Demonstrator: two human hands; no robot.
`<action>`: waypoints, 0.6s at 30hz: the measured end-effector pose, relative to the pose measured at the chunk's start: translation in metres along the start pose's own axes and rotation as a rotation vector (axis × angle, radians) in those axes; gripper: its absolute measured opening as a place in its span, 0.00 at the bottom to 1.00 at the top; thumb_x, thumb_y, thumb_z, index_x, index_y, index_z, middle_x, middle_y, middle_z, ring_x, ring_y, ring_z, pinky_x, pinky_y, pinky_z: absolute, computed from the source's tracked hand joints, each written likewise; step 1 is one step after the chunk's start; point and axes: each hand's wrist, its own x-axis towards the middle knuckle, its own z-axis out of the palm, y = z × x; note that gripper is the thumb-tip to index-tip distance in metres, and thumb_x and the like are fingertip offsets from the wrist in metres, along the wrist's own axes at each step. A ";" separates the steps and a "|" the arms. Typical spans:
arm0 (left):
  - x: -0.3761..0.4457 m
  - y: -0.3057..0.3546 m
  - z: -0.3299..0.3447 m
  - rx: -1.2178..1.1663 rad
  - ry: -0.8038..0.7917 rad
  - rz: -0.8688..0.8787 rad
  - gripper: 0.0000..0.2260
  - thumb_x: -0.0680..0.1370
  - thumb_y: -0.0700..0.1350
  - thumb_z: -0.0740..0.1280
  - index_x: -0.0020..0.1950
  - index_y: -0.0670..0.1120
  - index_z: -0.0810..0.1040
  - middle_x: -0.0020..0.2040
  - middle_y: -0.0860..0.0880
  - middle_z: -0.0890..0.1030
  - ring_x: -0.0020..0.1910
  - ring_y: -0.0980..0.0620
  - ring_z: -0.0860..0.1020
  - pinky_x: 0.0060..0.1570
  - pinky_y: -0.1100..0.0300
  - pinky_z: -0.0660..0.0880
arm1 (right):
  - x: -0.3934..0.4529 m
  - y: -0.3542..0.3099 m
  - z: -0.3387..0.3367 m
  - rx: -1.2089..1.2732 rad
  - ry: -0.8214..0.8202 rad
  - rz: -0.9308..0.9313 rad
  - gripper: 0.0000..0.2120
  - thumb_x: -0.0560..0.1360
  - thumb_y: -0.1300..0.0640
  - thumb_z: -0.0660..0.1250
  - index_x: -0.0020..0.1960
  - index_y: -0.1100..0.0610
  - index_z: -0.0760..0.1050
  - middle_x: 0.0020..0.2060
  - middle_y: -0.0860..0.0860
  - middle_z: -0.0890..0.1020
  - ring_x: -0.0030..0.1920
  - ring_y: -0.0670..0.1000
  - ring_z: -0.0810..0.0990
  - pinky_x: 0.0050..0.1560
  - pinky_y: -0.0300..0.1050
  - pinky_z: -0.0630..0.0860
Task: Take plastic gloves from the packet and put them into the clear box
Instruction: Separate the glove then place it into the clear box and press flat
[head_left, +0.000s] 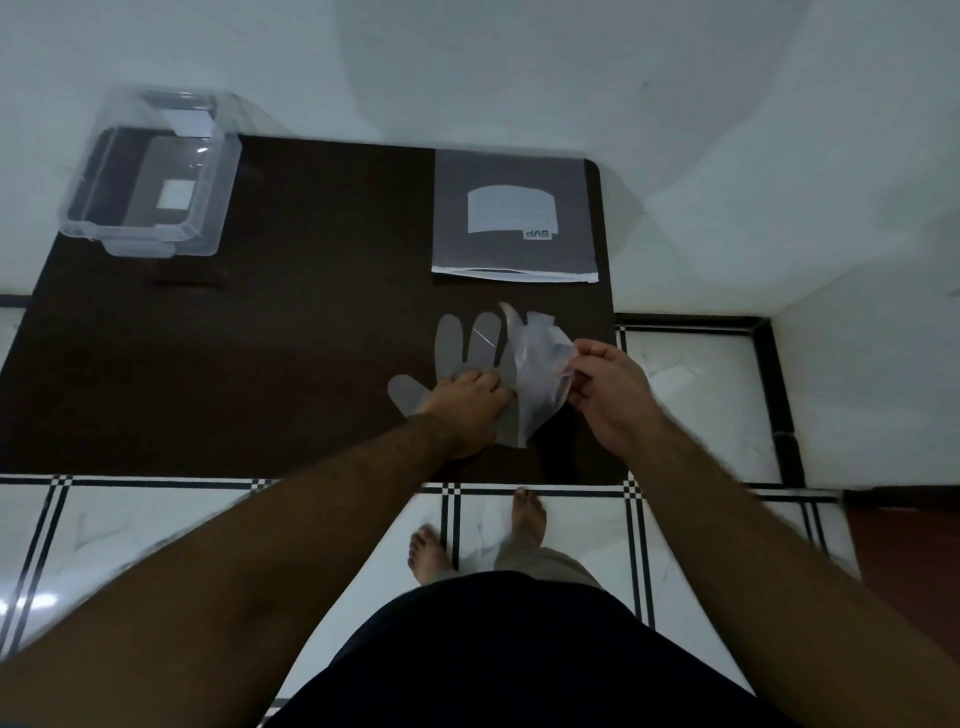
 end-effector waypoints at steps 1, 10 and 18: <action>0.000 0.000 -0.001 -0.004 -0.008 -0.003 0.30 0.80 0.56 0.72 0.80 0.53 0.69 0.79 0.46 0.70 0.79 0.41 0.67 0.78 0.37 0.66 | -0.001 -0.003 -0.002 -0.003 0.002 -0.008 0.14 0.83 0.64 0.67 0.67 0.57 0.77 0.64 0.59 0.81 0.63 0.60 0.84 0.50 0.48 0.85; 0.009 0.008 -0.014 0.005 -0.076 -0.021 0.31 0.78 0.52 0.74 0.80 0.52 0.68 0.78 0.46 0.69 0.78 0.41 0.67 0.75 0.36 0.70 | -0.004 -0.058 -0.024 -0.008 0.031 -0.156 0.10 0.83 0.67 0.65 0.59 0.57 0.79 0.61 0.62 0.82 0.57 0.59 0.83 0.47 0.48 0.84; 0.002 0.014 -0.015 0.135 0.043 0.025 0.27 0.80 0.55 0.70 0.77 0.51 0.71 0.74 0.46 0.73 0.74 0.43 0.72 0.75 0.39 0.70 | -0.005 -0.097 -0.024 -0.216 -0.029 -0.215 0.10 0.82 0.66 0.66 0.59 0.55 0.80 0.62 0.63 0.82 0.62 0.63 0.84 0.55 0.55 0.83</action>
